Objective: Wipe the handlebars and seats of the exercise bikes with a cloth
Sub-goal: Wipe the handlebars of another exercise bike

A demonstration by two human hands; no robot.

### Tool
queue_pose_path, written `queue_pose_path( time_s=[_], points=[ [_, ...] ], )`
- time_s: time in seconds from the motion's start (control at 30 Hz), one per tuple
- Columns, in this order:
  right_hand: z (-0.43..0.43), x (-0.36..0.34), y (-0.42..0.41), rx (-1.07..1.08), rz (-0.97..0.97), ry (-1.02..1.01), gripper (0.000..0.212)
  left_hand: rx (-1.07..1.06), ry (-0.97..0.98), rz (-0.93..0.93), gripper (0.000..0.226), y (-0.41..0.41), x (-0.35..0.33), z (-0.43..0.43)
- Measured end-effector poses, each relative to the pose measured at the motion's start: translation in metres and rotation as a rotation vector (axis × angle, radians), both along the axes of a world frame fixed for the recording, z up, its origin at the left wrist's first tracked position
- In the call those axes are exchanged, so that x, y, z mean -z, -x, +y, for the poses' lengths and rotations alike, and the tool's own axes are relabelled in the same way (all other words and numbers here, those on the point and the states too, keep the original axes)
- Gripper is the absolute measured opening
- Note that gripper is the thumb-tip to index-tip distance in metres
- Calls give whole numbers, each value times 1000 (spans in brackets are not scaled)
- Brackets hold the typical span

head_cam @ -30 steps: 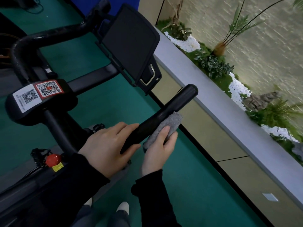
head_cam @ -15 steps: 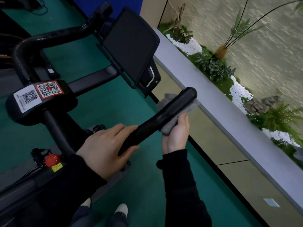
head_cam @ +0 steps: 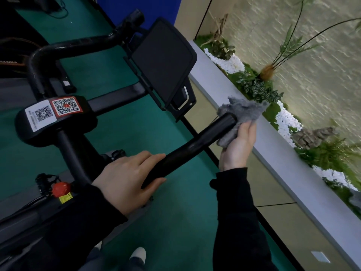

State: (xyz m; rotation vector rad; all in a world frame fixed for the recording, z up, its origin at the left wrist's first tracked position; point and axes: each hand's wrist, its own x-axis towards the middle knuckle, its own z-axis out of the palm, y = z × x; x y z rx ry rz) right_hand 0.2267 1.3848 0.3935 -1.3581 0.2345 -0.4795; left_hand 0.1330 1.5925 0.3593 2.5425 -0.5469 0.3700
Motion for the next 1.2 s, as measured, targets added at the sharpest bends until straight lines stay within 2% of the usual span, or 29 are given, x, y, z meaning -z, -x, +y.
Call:
queue_pose_path(
  time_s=[0.13, 0.23, 0.33, 0.5, 0.67, 0.77, 0.9, 0.97, 1.07, 1.2],
  points=[
    [-17, -13, -3, -66, -13, 630, 27, 5, 7, 9, 52, 1, -1, 0],
    [-31, -33, -10, -227, -85, 1086, 21, 12, 5, 12, 52, 1, -2, 0],
    [-35, -61, -23, -483, -47, 1355, 17, 9, 3, 24, 52, 1, -3, 0],
    [-30, -100, -49, -881, 212, 1462, 13, 2, 27, 53, 54, 1, -2, 0],
    [-3, -112, -66, -1090, 373, 1675, 12, -2, 34, 48, 51, 1, -1, -1],
    [19, -103, -62, -1134, 338, 1855, 16, -6, 40, 45, 50, 1, 0, 0],
    [41, -78, -42, -1282, 211, 1908, 18, 1, 39, 45, 49, 0, -1, 0],
    [40, -81, -44, -1276, 211, 1929, 16, -2, 40, 40, 45, 0, -1, 1],
    [26, -100, -56, -1144, 258, 1986, 15, 2, 53, 40, 44, 0, -1, 1],
    [11, -105, -51, -1032, 255, 1856, 18, -6, 65, 37, 43, 1, -1, 0]
  ],
)
